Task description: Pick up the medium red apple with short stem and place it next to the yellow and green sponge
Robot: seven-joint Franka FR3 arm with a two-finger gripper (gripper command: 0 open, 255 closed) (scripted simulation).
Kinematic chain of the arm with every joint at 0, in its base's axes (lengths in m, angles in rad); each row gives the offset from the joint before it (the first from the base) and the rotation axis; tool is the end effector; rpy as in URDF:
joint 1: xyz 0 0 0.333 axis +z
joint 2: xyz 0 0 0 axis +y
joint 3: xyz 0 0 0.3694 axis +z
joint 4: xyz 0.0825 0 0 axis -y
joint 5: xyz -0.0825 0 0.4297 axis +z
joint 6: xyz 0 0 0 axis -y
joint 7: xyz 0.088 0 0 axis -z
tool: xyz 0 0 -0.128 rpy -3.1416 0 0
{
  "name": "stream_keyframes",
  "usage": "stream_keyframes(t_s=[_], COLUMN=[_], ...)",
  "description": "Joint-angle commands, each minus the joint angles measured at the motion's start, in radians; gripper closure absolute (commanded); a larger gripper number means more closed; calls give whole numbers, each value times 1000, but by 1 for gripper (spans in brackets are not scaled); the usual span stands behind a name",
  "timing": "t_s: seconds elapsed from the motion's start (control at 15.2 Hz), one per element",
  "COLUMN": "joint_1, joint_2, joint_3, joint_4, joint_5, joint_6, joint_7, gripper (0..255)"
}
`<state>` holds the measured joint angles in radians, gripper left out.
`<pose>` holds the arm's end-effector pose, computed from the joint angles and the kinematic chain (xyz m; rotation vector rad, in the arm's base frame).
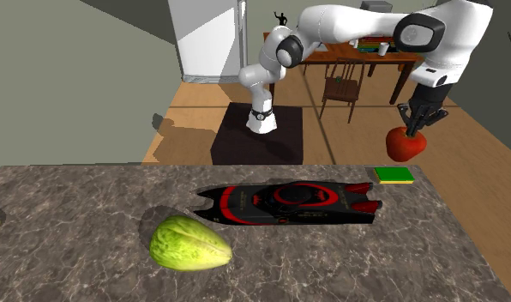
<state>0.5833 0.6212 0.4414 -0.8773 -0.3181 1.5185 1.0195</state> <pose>0.5449 0.5722 0.5969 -3.1189 0.1632 -0.1394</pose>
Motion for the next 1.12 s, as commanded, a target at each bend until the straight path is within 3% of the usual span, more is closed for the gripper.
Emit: stream_keyframes(t_s=[0.0,1.06], joint_1=[-14,-78], joint_2=[-17,-74], joint_3=[3,8], joint_4=[-58,-375], joint_5=[5,18], joint_6=[40,293], joint_7=[6,38], gripper=[255,255])
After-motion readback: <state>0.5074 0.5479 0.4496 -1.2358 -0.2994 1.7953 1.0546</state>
